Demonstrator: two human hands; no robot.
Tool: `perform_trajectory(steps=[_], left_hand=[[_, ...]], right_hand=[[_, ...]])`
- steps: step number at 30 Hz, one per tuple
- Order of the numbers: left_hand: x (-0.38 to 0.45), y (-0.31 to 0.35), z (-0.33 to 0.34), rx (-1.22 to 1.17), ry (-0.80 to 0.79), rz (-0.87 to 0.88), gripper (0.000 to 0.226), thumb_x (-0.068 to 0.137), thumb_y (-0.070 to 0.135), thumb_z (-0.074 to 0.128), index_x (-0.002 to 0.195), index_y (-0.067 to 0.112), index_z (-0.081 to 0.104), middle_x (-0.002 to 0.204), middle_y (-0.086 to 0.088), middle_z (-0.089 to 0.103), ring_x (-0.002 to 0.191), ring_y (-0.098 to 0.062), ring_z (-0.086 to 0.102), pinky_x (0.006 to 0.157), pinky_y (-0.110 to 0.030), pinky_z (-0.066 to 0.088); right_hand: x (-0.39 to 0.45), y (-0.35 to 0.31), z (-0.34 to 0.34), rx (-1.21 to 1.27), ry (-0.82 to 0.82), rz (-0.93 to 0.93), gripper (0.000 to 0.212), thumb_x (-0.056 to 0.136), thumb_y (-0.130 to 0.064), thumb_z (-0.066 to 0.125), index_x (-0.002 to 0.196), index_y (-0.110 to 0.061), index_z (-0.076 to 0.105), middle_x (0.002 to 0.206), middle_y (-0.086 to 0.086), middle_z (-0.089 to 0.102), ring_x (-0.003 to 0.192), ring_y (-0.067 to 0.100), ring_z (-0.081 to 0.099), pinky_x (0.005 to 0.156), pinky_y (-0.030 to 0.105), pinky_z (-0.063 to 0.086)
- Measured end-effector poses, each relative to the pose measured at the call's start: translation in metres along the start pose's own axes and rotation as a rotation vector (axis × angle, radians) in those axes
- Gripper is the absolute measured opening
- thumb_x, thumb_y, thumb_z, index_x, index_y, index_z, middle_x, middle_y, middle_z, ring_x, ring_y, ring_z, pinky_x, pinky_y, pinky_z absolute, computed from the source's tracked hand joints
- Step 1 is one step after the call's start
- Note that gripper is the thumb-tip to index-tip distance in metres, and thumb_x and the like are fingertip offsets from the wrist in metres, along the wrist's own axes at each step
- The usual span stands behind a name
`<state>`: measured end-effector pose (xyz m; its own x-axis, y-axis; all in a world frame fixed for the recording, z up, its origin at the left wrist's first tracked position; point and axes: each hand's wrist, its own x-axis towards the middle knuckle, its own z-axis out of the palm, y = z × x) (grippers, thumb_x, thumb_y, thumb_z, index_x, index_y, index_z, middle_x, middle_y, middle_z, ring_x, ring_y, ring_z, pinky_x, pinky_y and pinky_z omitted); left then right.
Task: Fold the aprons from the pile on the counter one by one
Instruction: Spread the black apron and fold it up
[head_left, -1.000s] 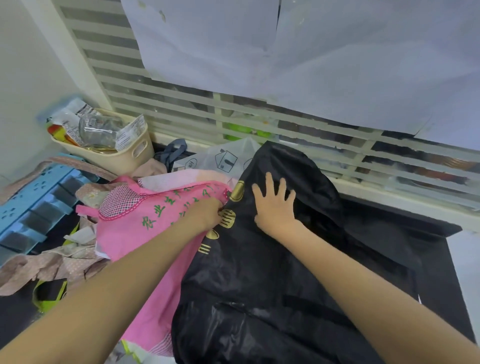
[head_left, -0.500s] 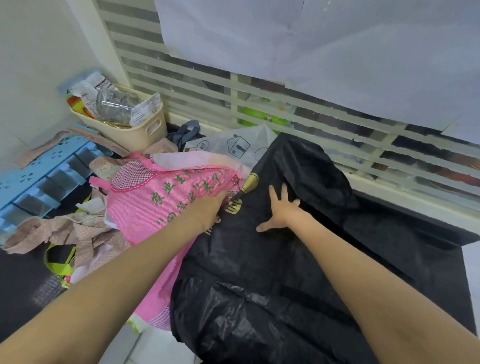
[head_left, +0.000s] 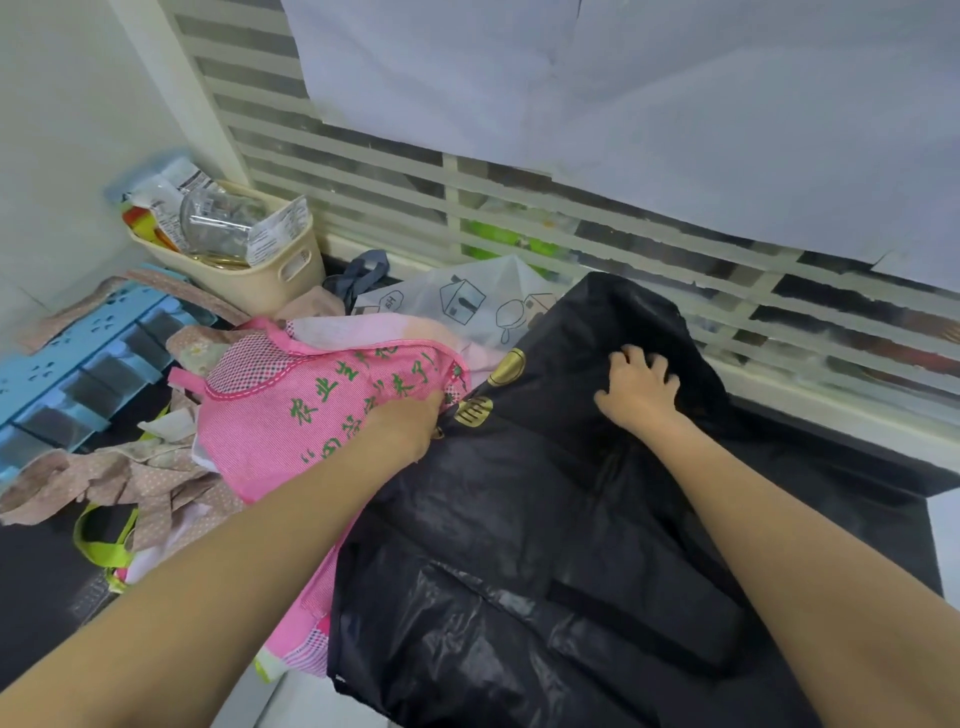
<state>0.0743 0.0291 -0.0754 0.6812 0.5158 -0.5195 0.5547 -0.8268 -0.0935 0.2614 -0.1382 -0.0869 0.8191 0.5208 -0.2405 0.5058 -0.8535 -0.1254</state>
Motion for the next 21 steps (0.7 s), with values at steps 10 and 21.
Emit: perform_trajectory(steps=[10,21], left_hand=[[-0.008,-0.003,0.017,-0.071,0.088,0.05,0.06,0.092,0.004,0.048,0.143,0.012,0.019,0.129,-0.015,0.051,0.11,-0.036,0.055,0.084,-0.041,0.045],[-0.041,-0.029,0.047,-0.286,0.149,0.13,0.067,0.086,0.014,0.061,0.139,0.007,0.021,0.132,-0.018,0.044,0.113,-0.036,0.052,0.094,-0.041,0.039]], right_hand=[[-0.061,-0.058,0.059,-0.203,0.053,-0.525,0.065,0.081,-0.024,0.066,0.139,-0.013,0.039,0.148,0.017,0.031,0.122,0.036,0.042,0.088,0.044,0.045],[-0.13,-0.074,0.059,-0.251,0.048,-0.404,0.075,0.071,-0.038,0.077,0.137,-0.018,0.048,0.145,0.021,0.038,0.115,0.04,0.051,0.08,0.046,0.05]])
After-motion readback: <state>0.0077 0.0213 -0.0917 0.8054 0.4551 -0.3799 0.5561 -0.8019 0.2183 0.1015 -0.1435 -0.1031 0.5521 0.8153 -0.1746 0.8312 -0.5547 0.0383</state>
